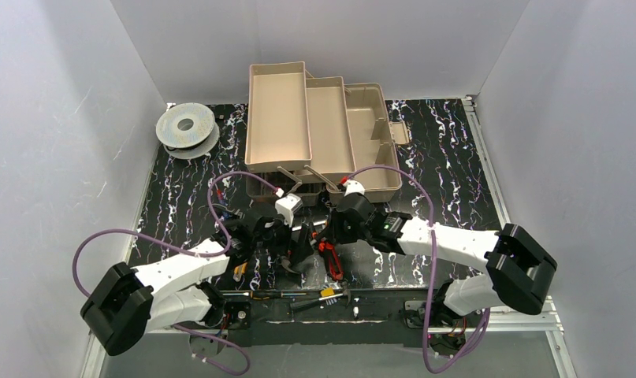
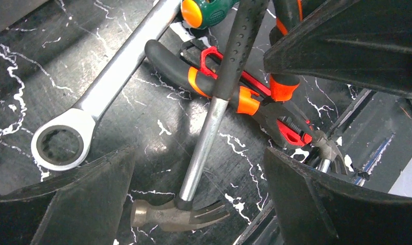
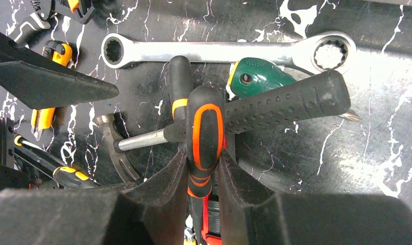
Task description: Pack the tool kit
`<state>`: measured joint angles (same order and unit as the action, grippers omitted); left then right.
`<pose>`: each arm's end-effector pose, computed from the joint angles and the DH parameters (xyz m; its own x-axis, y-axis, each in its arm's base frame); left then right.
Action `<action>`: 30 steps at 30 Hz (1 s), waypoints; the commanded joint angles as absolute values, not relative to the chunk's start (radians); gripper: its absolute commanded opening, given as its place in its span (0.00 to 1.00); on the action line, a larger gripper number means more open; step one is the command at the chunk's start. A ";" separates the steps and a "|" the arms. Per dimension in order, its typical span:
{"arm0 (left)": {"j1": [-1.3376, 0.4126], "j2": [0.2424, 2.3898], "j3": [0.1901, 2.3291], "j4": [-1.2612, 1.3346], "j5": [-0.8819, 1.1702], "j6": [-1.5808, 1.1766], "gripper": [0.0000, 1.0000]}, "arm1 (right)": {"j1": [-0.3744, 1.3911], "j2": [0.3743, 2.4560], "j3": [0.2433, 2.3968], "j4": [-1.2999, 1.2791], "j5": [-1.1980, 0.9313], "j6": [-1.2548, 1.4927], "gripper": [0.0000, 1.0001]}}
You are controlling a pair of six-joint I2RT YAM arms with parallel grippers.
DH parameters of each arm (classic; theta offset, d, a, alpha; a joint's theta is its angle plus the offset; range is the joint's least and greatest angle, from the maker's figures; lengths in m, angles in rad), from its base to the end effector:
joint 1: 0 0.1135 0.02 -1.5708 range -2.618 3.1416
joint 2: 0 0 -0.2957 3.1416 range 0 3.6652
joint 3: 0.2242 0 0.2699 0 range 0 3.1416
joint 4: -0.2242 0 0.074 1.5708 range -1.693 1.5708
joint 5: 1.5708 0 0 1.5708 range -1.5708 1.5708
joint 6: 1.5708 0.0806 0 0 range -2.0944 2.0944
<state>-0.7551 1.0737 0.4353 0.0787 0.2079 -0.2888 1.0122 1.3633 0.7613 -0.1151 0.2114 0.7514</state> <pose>0.1747 -0.1873 0.1836 -0.5979 0.1800 -0.7811 0.6548 0.6717 -0.3464 0.1867 0.2667 0.2029 -0.7633 0.0381 -0.6449 -0.3068 0.8571 0.4138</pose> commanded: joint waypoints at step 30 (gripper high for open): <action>-0.760 1.117 0.540 0.004 0.179 -0.303 0.00 | 1.015 1.211 0.764 -0.117 0.383 0.603 0.01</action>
<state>-0.7567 1.2019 0.4874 0.0496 0.2119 -0.2903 1.0122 1.2877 0.7429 -0.1072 0.2767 0.6260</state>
